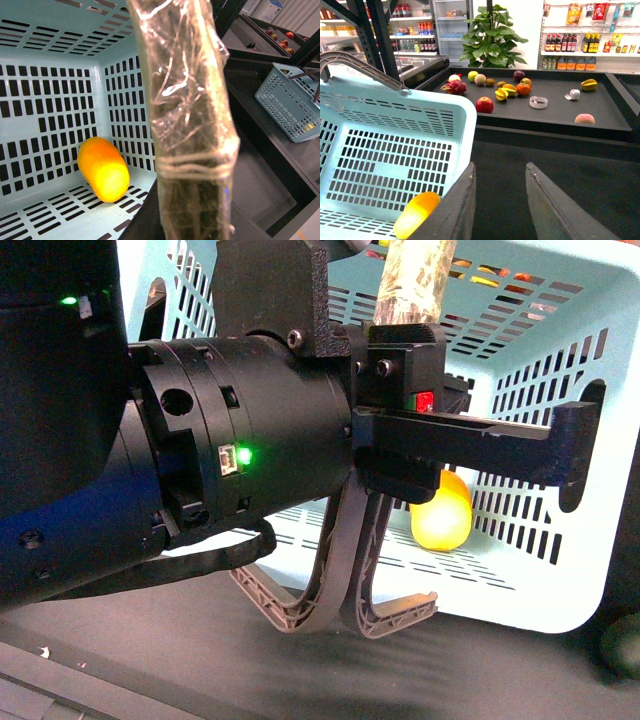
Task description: Pick mango with right arm and hold basket with left
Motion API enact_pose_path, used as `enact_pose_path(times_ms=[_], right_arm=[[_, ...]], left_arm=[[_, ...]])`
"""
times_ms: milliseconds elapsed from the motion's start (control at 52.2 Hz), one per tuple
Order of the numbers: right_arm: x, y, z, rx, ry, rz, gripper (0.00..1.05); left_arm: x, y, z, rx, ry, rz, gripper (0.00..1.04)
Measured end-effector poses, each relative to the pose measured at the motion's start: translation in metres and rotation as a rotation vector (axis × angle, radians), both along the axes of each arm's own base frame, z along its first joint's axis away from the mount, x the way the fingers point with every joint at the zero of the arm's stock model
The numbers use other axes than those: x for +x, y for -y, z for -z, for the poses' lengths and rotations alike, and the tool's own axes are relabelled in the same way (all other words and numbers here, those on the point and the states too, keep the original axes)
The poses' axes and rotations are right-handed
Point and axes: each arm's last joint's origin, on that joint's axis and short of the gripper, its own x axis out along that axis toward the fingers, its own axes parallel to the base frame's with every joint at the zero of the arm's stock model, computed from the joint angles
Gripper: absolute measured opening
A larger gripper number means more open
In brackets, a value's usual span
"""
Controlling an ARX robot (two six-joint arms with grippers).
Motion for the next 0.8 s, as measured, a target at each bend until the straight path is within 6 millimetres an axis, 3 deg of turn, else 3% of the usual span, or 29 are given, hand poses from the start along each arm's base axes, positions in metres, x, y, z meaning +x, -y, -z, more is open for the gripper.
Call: enact_pose_path(times_ms=[191,498,804], right_arm=[[0.0,0.0,0.004,-0.014,0.005,0.0,0.01],[0.0,0.0,0.018,-0.015,0.006,0.001,0.02],[0.0,0.0,0.018,-0.015,0.007,0.001,0.02]], left_arm=[[0.0,0.0,0.0,0.001,0.001,-0.001,0.08],[0.0,0.0,0.0,0.001,0.001,0.0,0.08],[0.0,0.0,0.0,0.001,0.0,0.0,0.08]])
